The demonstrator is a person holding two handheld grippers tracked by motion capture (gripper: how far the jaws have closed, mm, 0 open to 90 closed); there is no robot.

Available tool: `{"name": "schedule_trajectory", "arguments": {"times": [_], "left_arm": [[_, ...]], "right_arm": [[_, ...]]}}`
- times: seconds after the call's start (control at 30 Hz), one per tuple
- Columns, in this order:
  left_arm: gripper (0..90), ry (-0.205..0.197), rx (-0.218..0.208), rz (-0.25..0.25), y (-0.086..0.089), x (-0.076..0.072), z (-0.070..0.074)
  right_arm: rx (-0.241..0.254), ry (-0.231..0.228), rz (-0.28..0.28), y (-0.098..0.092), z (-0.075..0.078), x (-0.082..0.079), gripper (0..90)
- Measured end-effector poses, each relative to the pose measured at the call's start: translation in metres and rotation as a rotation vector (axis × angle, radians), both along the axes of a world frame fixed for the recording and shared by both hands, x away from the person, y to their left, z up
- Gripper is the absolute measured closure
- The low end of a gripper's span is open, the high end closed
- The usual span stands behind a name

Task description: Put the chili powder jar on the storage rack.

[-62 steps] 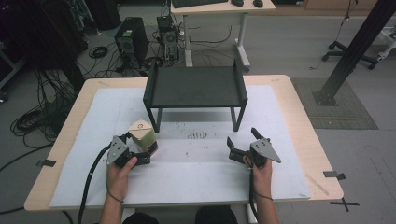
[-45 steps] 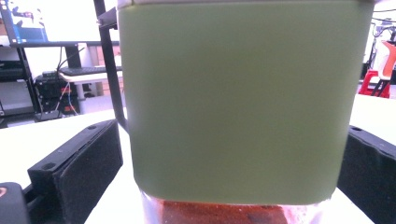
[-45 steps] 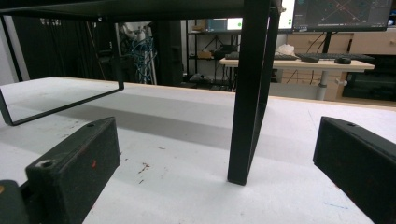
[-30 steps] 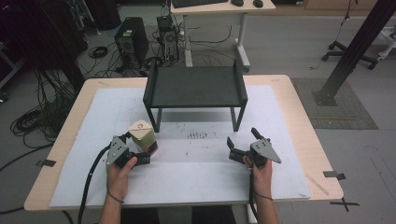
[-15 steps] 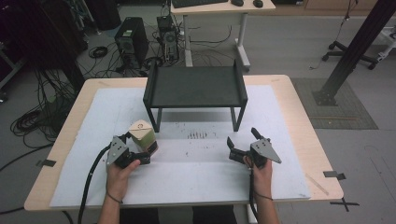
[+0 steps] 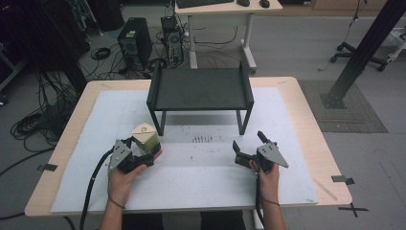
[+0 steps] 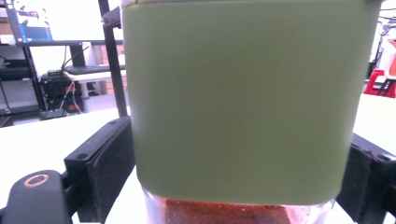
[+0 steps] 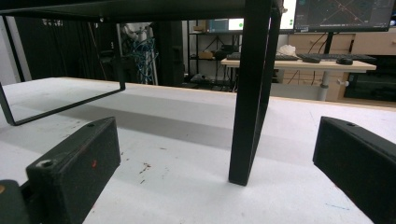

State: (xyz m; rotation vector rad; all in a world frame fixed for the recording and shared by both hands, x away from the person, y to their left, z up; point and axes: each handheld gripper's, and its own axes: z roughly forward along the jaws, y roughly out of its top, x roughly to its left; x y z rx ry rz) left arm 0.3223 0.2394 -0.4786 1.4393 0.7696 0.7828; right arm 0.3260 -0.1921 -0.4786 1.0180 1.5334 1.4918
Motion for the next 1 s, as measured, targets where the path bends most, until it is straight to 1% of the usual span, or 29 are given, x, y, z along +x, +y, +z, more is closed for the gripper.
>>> {"name": "schedule_trajectory", "arguments": {"times": [0.17,0.23,0.53,0.77,1.0], "left_arm": [[17.1,-0.001,-0.001,0.004,0.0001,-0.0001,0.0000],[19.9,-0.001,-0.003,0.005,0.0001,-0.0001,0.0000],[21.8,0.000,-0.002,0.001,0.0002,-0.0001,0.0000],[28.3,-0.001,-0.004,-0.025,0.0010,0.0002,0.0000],[28.7,0.002,-0.005,-0.034,0.0017,0.0005,0.0001]], "right_arm": [[0.000,0.000,-0.001,0.0001,0.0000,0.0000,0.5],[0.001,-0.001,-0.001,0.0001,-0.0001,0.0000,0.5],[0.000,0.000,0.000,0.0000,0.0000,0.0000,0.6],[0.000,0.001,0.000,0.0001,0.0000,0.0001,0.6],[-0.001,0.001,0.000,0.0001,0.0000,0.0001,0.6]]}}
